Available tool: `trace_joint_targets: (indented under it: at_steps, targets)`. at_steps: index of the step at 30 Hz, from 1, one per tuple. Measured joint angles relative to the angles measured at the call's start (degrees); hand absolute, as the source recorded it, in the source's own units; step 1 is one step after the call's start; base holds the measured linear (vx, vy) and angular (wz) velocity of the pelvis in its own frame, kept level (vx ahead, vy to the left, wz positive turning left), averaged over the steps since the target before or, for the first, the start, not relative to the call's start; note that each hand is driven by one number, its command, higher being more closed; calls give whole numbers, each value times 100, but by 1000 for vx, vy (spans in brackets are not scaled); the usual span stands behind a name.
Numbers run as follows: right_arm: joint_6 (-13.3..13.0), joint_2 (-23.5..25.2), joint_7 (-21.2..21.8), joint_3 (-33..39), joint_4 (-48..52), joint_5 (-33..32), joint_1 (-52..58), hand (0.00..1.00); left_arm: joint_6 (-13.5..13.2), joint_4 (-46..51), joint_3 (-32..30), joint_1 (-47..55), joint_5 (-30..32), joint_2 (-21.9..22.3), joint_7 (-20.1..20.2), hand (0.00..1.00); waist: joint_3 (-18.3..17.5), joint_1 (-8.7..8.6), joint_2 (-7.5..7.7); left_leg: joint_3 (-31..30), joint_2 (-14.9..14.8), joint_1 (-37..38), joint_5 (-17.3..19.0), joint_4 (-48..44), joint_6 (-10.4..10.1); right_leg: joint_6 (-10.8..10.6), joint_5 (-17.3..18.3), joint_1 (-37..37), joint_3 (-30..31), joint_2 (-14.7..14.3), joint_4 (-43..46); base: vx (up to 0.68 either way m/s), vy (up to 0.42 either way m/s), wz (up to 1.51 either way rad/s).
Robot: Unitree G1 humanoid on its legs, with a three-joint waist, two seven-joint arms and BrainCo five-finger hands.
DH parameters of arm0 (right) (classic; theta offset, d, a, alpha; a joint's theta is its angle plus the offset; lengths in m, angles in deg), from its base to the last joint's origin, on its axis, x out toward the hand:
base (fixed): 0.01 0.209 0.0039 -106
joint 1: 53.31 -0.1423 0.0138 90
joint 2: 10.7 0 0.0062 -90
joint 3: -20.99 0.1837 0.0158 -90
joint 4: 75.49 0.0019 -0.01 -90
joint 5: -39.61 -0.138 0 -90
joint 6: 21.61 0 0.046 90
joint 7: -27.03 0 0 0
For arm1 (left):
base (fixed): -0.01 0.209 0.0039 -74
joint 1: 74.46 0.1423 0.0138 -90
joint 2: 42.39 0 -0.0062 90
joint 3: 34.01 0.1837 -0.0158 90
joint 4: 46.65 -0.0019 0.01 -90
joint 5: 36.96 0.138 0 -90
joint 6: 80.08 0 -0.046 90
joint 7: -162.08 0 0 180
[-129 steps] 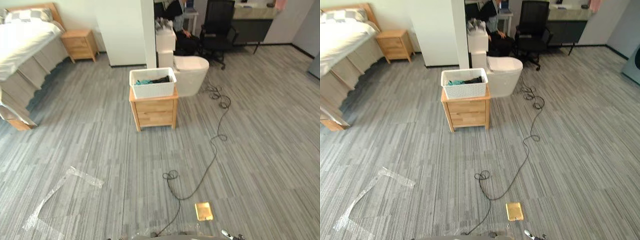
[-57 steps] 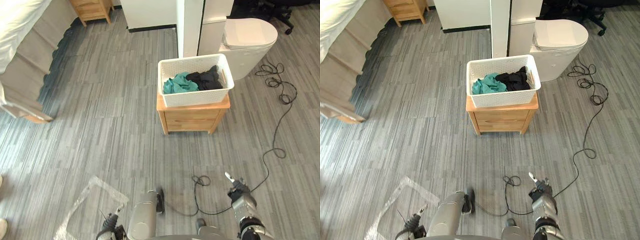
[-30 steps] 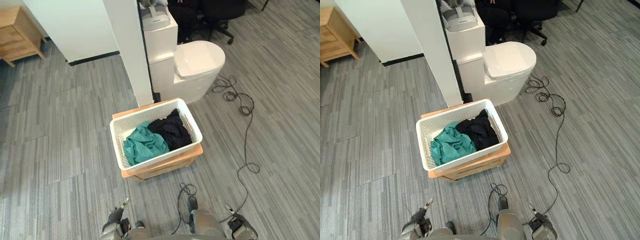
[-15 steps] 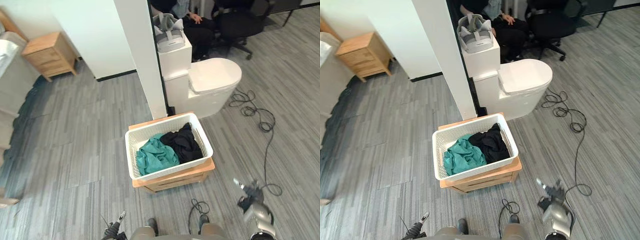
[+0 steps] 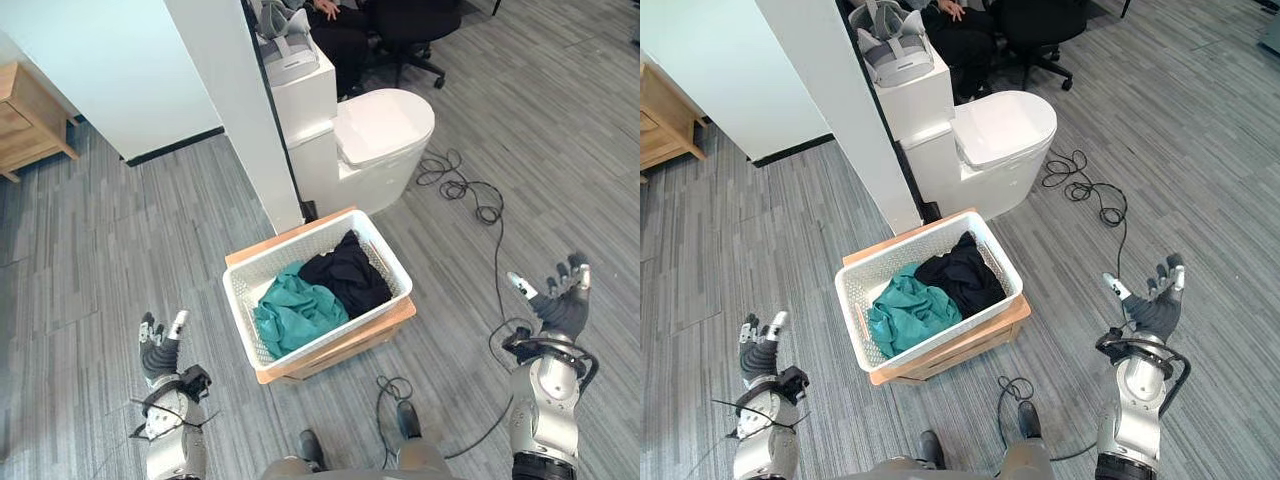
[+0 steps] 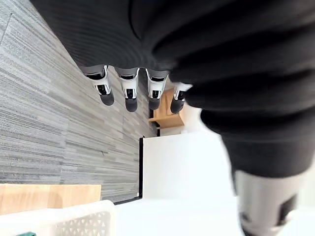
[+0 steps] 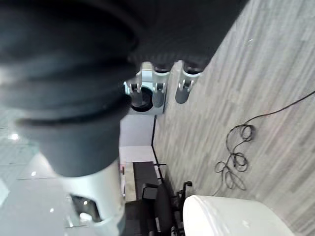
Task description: Pick up the laundry basket with both hands and put the clothes into the washing machine.
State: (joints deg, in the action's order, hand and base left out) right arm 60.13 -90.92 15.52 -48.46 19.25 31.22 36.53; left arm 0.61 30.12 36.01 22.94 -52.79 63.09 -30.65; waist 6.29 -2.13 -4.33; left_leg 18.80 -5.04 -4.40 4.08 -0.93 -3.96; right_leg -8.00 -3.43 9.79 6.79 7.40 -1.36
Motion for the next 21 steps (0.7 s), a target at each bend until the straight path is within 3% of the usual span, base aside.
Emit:
trace_joint_targets:
  at_steps: [4, 10, 21]
  targets:
    - [1, -726, 163, -327, -188, -30, -485, 0, 31, -624, 225, -396, 5, -376, 19, 0, 156, -1, -20, -50, 14, -177, -47, -6, 25, 23, -24, 141, -56, 23, -1, -12, -27, 10]
    - [84, -1429, 317, -966, -931, -258, -1331, 0, 197, -1589, 431, -938, 71, -757, 154, 0, 405, -10, -54, -21, 13, -383, -87, -7, 34, 40, -100, 374, -27, 37, 9, -15, -5, -2]
    - [189, -1936, 425, -1666, -1771, -472, -2458, 0, 266, -2395, 676, -1832, 40, -1066, 142, 0, 833, -10, -136, 44, 31, -624, -197, 0, 72, 84, -349, 673, 81, 53, 4, -45, 6, -4]
